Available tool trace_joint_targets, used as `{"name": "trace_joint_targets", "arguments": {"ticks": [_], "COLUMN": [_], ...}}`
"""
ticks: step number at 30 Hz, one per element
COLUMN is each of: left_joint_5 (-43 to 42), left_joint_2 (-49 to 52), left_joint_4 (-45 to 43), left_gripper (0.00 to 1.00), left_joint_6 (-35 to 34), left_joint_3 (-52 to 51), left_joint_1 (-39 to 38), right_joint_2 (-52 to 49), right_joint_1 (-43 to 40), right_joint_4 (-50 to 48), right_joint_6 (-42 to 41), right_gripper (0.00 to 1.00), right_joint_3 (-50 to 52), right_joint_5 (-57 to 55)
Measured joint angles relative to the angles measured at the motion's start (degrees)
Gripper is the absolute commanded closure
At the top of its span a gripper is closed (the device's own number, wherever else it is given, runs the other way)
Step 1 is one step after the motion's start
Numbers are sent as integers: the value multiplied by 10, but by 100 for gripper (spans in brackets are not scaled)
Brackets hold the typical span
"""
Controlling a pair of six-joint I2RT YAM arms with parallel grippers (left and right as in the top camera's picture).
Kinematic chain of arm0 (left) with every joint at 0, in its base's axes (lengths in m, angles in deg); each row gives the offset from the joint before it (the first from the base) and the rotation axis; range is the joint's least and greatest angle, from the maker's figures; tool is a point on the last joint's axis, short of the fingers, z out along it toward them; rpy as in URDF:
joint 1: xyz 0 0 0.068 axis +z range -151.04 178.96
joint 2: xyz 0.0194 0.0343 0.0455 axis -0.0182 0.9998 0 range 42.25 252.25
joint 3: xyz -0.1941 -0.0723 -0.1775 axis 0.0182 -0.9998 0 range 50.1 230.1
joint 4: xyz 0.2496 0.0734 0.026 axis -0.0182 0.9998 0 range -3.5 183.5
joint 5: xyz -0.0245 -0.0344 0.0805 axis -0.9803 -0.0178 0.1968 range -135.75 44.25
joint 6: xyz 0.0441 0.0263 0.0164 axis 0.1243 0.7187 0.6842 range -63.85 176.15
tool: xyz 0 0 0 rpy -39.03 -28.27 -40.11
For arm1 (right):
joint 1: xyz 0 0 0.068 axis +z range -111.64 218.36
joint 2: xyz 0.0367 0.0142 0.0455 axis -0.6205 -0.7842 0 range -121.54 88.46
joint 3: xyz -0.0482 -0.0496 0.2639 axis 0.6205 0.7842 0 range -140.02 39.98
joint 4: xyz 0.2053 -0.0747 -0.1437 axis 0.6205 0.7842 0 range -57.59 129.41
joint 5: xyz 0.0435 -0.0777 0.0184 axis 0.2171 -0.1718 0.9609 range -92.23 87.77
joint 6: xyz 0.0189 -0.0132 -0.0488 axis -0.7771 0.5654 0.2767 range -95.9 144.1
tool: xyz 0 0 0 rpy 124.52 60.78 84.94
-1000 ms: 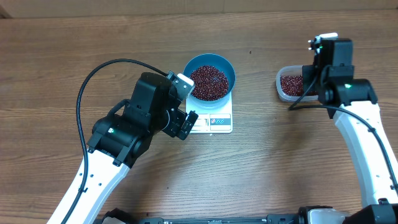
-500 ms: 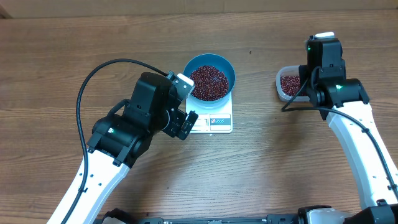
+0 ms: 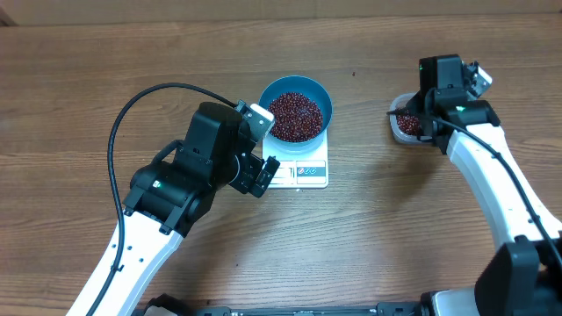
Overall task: Scoop item into bowl and weigh 150g on scale
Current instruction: 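Carry the scoop back to the bean container with the right gripper, then lower the blue scoop into the clear container and open the right gripper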
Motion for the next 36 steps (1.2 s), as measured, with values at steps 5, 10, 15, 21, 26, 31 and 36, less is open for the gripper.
{"name": "trace_joint_targets", "arguments": {"ticks": [5, 10, 15, 21, 26, 31, 36], "left_joint_5": [0, 0, 0, 0, 0, 0, 0], "left_joint_2": [0, 0, 0, 0, 0, 0, 0], "left_joint_4": [0, 0, 0, 0, 0, 0, 0], "left_gripper": [0, 1, 0, 1, 1, 1, 0], "left_joint_6": [0, 0, 0, 0, 0, 0, 0], "left_joint_3": [0, 0, 0, 0, 0, 0, 0], "left_joint_1": [0, 0, 0, 0, 0, 0, 0], "right_joint_2": [-21, -23, -23, -24, -24, -17, 22], "right_joint_1": [0, 0, 0, 0, 0, 0, 0], "right_joint_4": [0, 0, 11, 61, 79, 78, 125], "right_joint_6": [-130, -195, -214, -220, -196, -71, 106], "right_gripper": [58, 0, 0, 0, 0, 2, 26], "right_joint_3": [0, 0, 0, 0, 0, 0, -17], "right_joint_5": [10, 12, 10, -22, -34, -22, 17]}}
